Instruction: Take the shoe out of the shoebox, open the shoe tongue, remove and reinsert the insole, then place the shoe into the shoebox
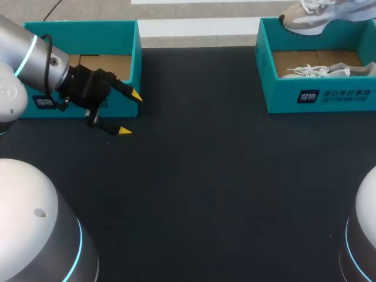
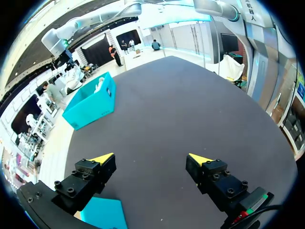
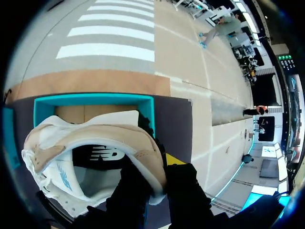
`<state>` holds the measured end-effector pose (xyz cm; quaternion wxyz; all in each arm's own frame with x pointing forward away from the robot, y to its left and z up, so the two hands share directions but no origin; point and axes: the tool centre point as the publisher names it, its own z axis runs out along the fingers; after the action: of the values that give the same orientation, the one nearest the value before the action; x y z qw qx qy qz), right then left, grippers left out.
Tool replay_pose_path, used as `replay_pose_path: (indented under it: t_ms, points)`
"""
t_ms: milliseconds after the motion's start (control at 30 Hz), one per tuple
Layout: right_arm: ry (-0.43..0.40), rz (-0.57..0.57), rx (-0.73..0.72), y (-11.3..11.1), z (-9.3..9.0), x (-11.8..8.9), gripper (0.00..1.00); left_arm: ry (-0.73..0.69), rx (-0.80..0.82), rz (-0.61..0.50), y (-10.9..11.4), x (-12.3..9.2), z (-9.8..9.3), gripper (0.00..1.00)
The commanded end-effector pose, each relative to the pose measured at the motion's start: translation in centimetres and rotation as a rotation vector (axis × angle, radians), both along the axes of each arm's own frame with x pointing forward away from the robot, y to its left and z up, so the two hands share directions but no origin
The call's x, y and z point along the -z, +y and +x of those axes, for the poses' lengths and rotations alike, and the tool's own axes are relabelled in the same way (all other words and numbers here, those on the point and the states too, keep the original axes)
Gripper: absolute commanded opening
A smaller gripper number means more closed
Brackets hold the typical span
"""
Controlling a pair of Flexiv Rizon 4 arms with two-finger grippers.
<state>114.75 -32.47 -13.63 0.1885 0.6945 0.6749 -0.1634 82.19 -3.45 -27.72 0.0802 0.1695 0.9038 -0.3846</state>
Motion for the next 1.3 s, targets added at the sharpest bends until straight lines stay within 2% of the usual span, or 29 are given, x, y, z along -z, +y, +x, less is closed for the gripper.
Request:
replay_pose_path:
  t_ms: [33,133,200,267,300,600,800,1300]
  points:
    - [-0.006,0.002,-0.002,0.0,-0.3,-0.2,0.00,-0.001,-0.001,0.002,0.0,0.0,-0.1,1.00]
    - [-0.006,0.002,-0.002,0.0,-0.3,-0.2,0.00,-0.001,-0.001,0.002,0.0,0.0,-0.1,1.00]
    - [-0.041,0.038,0.039,0.2,-0.3,0.7,0.00,-0.001,-0.001,0.002,0.0,0.0,-0.1,1.00]
    - [-0.040,0.035,0.049,0.3,-0.5,1.4,0.00,-0.001,-0.001,0.002,0.0,0.0,-0.1,1.00]
    - [-0.083,0.038,0.080,0.4,-0.6,1.6,0.00,-0.001,-0.001,0.002,0.0,0.0,-0.1,1.00]
    - [-0.044,0.097,0.097,1.7,-1.7,5.3,0.00,-0.001,-0.001,0.002,0.0,0.0,-0.1,1.00]
    - [-0.041,0.111,0.124,1.5,-2.2,6.9,0.00,-0.001,-0.001,0.002,0.0,0.0,-0.1,1.00]
    - [-0.014,0.094,0.164,-0.1,-1.1,12.1,0.00,-0.001,-0.001,0.002,0.0,0.0,-0.1,1.00]
